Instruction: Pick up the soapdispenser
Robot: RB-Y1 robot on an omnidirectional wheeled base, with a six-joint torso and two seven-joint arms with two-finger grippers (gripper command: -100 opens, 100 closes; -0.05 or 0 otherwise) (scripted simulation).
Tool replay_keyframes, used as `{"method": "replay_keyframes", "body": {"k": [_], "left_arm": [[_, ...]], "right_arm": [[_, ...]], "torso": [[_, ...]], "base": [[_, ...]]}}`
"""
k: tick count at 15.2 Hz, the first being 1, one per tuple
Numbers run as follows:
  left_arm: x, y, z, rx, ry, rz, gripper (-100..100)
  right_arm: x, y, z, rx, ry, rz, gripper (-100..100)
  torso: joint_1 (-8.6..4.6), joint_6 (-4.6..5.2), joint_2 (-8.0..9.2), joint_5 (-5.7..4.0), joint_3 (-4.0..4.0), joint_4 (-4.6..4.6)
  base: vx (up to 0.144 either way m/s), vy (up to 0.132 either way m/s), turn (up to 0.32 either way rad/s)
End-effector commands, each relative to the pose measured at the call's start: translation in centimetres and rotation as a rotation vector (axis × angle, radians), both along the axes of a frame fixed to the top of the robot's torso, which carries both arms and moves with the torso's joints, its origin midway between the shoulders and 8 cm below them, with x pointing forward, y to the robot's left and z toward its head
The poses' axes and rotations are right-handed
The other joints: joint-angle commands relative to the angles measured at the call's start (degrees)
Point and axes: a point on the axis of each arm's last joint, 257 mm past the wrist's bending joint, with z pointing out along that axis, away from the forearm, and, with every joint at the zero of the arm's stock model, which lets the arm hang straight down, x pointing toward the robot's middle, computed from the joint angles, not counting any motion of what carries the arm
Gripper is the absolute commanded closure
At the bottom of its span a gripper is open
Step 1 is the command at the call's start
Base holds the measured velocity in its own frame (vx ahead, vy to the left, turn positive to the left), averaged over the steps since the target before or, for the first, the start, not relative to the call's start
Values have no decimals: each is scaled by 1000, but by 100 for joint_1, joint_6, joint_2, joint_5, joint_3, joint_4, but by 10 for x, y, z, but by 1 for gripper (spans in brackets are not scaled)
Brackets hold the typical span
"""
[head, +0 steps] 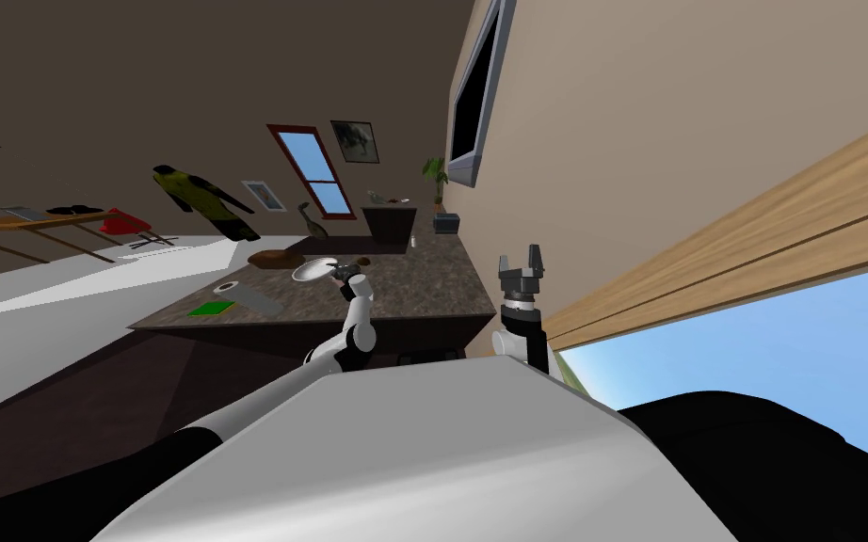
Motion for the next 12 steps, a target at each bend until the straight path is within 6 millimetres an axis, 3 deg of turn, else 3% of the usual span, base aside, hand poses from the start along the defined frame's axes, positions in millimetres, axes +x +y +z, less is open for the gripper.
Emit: {"method": "replay_keyframes", "body": {"k": [1,2,6,7,10,12], "left_arm": [[0,0,0,0,0,0,100],[-2,18,12,25,-11,17,-100],[-6,52,40,73,-38,49,-100],[-6,52,40,73,-38,49,-100],[-11,85,71,109,-78,81,-100],[-14,96,82,113,-99,93,-100]], "right_arm": [[0,0,0,0,0,0,0],[0,0,0,0,0,0,0],[0,0,0,0,0,0,0],[0,0,0,0,0,0,0],[0,0,0,0,0,0,0],[0,0,0,0,0,0,0]], "torso": [[0,0,0,0,0,0],[0,0,0,0,0,0],[8,-12,4,-4,5,6],[12,-22,9,-6,9,9],[15,-22,17,-5,14,11],[10,-23,23,-6,18,13]], "base": [[0,0,0],[0,0,0],[-1,-1,3],[-6,-9,26],[-5,-8,22],[-12,-16,47]]}}
